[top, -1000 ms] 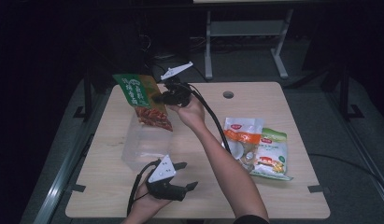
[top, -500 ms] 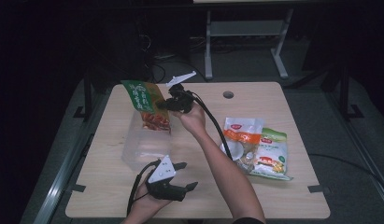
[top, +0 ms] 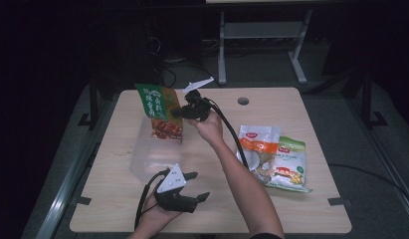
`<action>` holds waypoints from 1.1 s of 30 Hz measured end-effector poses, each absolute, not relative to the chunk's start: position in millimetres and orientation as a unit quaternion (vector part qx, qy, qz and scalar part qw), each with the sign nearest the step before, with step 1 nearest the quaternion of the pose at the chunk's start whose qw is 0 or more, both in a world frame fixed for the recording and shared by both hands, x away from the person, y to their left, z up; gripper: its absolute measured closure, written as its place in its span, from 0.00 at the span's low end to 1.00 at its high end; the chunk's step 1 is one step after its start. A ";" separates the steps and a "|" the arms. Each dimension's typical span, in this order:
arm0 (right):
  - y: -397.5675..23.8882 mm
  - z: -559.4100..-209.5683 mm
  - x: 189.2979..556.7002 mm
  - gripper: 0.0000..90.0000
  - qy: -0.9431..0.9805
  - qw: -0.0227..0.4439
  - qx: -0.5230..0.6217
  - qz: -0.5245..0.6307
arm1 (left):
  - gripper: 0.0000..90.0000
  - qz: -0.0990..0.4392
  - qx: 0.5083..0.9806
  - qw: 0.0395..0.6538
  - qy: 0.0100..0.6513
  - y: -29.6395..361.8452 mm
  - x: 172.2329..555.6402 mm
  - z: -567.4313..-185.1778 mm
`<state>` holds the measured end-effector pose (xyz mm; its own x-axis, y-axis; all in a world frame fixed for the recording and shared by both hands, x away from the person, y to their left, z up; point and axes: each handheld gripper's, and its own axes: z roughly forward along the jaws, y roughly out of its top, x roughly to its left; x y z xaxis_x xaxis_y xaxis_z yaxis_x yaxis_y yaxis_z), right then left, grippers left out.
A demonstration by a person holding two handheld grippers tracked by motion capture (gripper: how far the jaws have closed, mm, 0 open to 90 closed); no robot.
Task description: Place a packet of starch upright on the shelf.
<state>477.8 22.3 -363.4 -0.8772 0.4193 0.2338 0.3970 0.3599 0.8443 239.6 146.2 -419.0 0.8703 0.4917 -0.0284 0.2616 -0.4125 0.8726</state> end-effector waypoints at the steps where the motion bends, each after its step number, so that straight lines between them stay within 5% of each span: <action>1: 22.2 -363.0 477.6 0.96 0.825 0.011 0.249 0.507 | 0.30 0.117 0.832 0.492 0.226 146.3 239.7 -418.9; 11: 6.4 -354.8 475.4 0.67 0.830 0.008 0.272 0.487 | 0.30 0.118 0.832 0.491 0.230 147.9 241.7 -419.1; 33: -41.6 -346.1 452.2 0.58 0.828 0.008 0.289 0.481 | 0.30 0.116 0.835 0.485 0.233 147.6 244.9 -421.2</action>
<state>452.2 -41.6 -346.1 -0.8330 0.4861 0.2644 0.4704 0.3703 0.8010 244.9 147.6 -421.2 0.8648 0.5011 -0.0314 0.2758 -0.4219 0.8637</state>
